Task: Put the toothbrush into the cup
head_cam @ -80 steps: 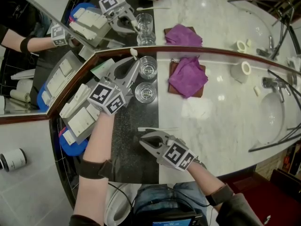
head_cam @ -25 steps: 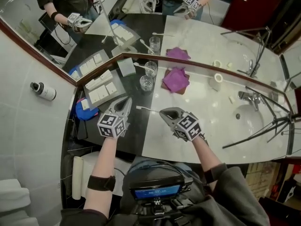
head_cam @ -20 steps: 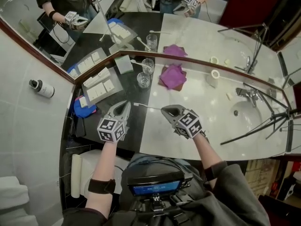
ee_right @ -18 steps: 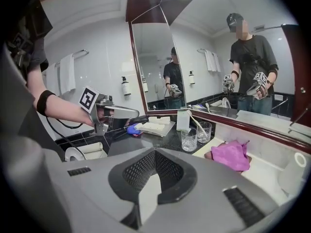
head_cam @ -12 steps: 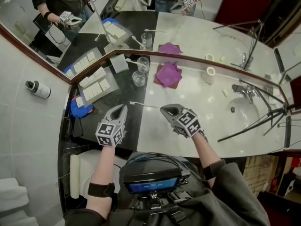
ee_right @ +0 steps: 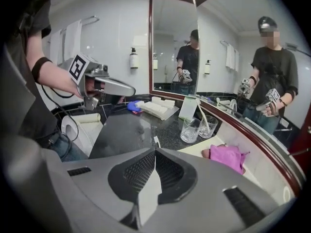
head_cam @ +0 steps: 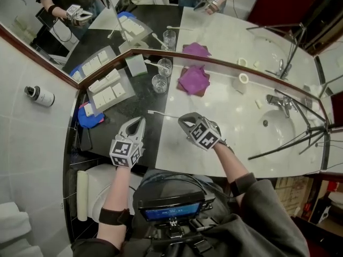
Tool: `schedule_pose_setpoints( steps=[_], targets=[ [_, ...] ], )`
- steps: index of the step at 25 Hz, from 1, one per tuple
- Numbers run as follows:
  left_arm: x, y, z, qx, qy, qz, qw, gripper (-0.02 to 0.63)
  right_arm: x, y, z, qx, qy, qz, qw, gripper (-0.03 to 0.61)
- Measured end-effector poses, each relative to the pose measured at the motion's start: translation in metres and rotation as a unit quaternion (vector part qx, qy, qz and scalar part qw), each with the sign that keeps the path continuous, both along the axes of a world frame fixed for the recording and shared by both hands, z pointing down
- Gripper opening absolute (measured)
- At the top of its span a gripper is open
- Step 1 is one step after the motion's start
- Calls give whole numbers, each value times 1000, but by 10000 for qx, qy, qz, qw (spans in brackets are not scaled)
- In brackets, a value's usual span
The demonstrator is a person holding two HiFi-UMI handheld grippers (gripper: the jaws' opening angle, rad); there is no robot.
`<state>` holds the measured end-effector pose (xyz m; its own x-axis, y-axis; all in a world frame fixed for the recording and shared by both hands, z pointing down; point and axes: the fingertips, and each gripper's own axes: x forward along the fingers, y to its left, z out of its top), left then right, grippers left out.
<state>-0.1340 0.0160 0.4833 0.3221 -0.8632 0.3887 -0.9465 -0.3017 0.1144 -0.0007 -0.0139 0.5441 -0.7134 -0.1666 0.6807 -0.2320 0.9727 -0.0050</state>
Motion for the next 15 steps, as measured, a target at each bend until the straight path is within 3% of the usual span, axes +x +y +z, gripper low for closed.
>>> schedule_pose_setpoints(
  steps=[3, 7, 12, 15],
  targets=[
    [-7, 2, 8, -52, -13, -61, 10000, 1, -23, -5, 26, 213, 632, -554, 9962, 82],
    [-21, 5, 21, -134, 42, -188, 9997, 1, -52, -11, 53, 409, 1305, -1243, 9828, 132],
    [-32, 5, 34, -239, 178, -225, 9993, 1, -77, -21, 87, 458, 1881, -1757, 9652, 186],
    [-40, 7, 42, -284, 255, -352, 9987, 1, -84, -26, 110, 380, 2194, -2000, 9541, 186]
  ],
)
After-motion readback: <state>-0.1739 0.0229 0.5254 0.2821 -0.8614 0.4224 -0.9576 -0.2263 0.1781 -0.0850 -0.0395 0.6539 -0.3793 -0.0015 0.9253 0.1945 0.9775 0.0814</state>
